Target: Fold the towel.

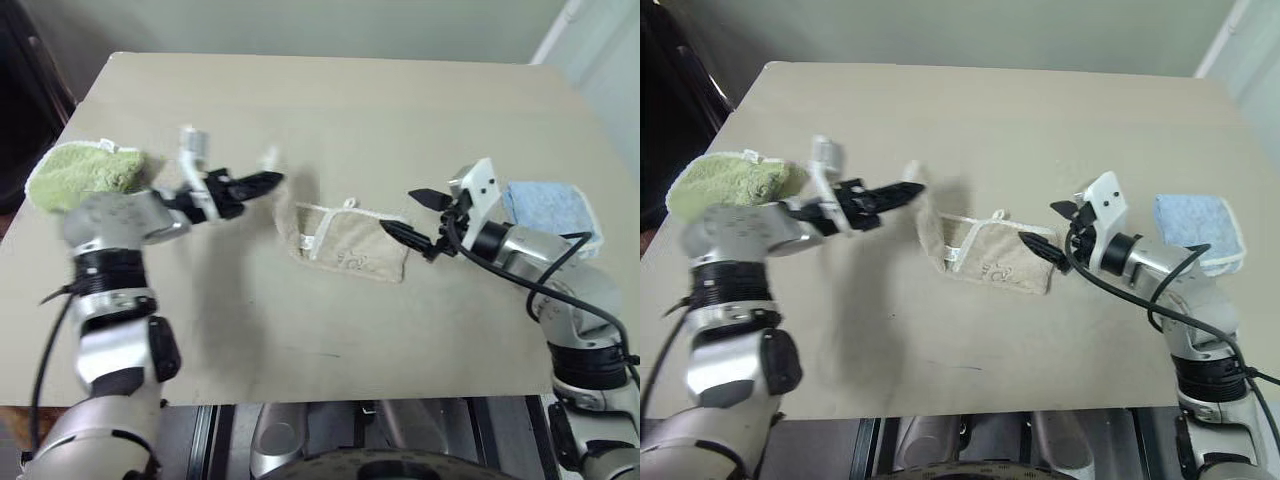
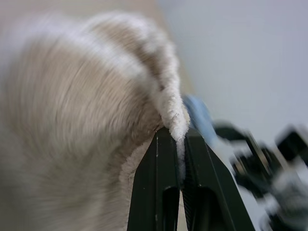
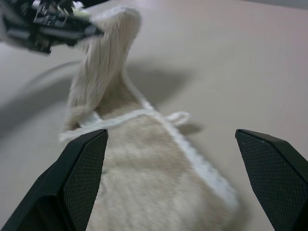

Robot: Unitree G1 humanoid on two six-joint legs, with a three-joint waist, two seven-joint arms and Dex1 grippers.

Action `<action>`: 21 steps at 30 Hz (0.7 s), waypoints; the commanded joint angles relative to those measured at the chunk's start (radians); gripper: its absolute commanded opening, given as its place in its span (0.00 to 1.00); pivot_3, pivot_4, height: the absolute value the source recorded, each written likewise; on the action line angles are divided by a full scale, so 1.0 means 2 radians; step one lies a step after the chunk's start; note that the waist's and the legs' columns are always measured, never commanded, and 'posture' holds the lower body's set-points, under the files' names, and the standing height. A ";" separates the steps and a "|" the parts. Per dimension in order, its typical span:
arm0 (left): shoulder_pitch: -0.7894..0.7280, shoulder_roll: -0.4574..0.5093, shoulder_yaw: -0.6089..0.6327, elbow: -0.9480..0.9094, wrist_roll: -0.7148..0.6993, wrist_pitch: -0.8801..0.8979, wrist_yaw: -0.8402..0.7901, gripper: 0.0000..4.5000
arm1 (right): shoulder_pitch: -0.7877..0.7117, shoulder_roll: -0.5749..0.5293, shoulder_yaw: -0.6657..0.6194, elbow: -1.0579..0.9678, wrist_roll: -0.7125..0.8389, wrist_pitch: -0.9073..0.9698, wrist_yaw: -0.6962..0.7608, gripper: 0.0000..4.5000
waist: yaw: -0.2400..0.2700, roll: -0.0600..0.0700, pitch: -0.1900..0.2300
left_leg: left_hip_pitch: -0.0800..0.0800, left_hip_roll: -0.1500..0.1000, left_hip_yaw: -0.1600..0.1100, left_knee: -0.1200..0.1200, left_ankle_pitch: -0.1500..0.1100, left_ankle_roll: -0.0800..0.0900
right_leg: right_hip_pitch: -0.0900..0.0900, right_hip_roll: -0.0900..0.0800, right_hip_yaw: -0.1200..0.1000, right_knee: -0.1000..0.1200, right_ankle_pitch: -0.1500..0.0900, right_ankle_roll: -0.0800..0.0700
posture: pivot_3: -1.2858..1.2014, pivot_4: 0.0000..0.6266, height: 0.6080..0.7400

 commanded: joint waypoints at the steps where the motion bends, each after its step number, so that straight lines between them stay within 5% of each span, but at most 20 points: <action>1: -0.020 -0.004 -0.026 -0.048 -0.015 0.012 -0.029 0.01 | 0.010 -0.019 -0.033 -0.027 0.014 0.004 0.004 1.00 | -0.003 0.000 0.000 | 0.000 0.000 0.000 0.000 0.000 0.000 | 0.000 0.000 0.000 0.000 -0.001 0.002 | 0.52 0.24 0.72; 6: -0.020 -0.014 -0.063 -0.090 -0.028 0.037 -0.051 0.01 | 0.031 -0.031 -0.061 -0.044 0.019 0.010 -0.010 1.00 | -0.004 0.000 0.000 | 0.001 0.000 0.000 0.000 0.000 0.000 | 0.001 0.001 0.001 0.000 -0.001 0.010 | 0.52 0.24 0.72; 21: -0.035 -0.062 -0.184 -0.066 0.028 -0.004 -0.084 0.01 | 0.078 -0.029 -0.091 -0.087 0.022 0.015 -0.046 1.00 | 0.002 0.000 0.000 | 0.002 0.000 0.000 0.001 0.000 0.001 | 0.003 0.000 0.001 -0.001 -0.001 0.009 | 0.52 0.24 0.72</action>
